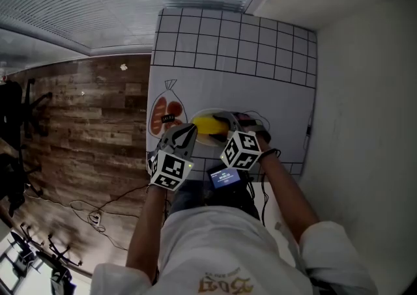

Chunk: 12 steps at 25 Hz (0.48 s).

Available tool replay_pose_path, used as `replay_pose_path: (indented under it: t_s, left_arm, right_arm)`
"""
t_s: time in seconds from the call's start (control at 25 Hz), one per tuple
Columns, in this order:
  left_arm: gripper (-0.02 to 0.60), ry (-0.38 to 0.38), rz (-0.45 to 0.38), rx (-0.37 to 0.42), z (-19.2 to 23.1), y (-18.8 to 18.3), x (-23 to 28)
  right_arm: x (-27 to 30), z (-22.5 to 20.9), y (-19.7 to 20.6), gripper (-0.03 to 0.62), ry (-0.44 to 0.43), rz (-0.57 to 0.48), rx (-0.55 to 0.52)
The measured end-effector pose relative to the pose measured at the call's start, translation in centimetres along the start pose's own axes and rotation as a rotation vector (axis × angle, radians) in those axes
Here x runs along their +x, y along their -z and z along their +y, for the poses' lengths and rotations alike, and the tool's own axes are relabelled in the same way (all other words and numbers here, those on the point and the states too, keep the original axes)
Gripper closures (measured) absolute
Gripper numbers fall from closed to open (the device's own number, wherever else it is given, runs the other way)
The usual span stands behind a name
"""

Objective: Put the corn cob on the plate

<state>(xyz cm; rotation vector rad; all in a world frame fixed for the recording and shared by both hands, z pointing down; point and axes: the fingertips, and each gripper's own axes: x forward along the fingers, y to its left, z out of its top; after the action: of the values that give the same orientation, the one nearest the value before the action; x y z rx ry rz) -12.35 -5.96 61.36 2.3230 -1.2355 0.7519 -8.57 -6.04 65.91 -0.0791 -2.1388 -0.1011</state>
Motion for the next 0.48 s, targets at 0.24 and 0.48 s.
replay_pose_path:
  t_s: [0.24,0.48]
  left_arm:
    - [0.571,0.016,-0.005,-0.004,0.06,0.04,-0.06]
    - [0.571,0.019,-0.003,-0.007,0.32,0.10,0.00]
  right_arm:
    - [0.15,0.25,-0.35,0.330,-0.028,-0.011,0.050]
    - [0.39,0.27,-0.61,0.327,-0.035,-0.019,0.054]
